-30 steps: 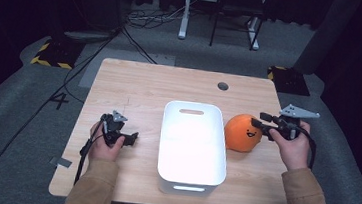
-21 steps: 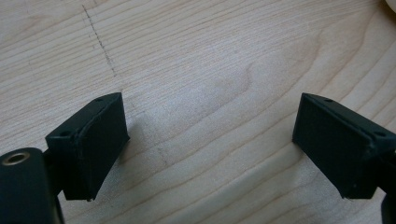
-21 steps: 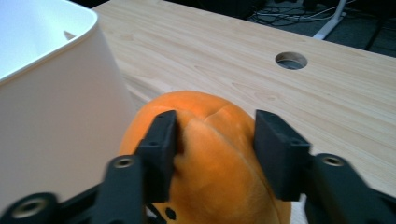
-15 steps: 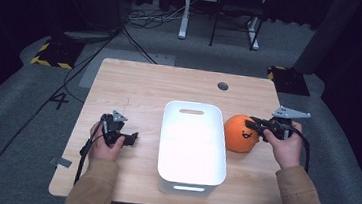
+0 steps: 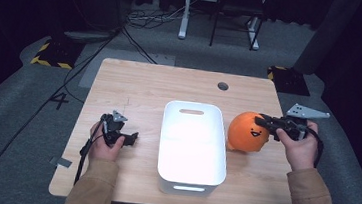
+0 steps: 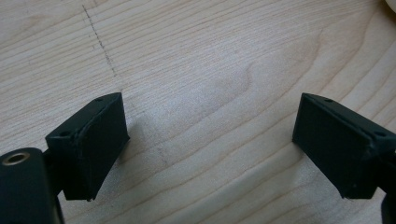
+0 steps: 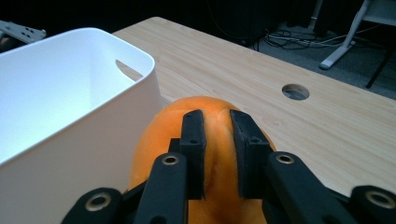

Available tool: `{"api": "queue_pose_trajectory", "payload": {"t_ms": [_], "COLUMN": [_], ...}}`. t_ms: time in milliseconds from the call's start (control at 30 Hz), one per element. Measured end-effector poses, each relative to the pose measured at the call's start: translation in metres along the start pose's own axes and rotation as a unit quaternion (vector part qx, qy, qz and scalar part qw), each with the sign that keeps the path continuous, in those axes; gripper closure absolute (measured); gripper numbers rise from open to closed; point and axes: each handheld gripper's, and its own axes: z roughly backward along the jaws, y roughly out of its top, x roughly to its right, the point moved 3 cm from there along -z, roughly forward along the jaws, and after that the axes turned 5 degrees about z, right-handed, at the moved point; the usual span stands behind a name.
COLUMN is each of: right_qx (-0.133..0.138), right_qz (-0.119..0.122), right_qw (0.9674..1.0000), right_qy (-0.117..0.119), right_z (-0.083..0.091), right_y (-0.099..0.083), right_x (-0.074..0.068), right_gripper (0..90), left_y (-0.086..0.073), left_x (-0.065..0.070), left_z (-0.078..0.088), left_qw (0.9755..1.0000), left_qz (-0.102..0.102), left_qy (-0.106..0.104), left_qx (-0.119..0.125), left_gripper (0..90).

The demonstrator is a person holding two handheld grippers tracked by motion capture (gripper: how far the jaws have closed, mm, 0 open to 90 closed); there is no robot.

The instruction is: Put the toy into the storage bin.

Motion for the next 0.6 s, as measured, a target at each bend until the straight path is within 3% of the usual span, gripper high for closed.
{"api": "queue_pose_trajectory", "payload": {"t_ms": [600], "right_qx": [0.037], "right_qz": [0.021], "right_qw": [0.9990], "right_qy": [0.014], "right_z": [0.032], "right_y": [0.033], "right_x": [-0.008], "right_gripper": [76.8], "left_y": [0.000], "left_x": [0.000], "left_z": [0.000], "left_qw": [1.0000], "left_qz": [0.000], "left_qy": [0.000], "left_qx": [-0.001], "left_gripper": [10.5]}}
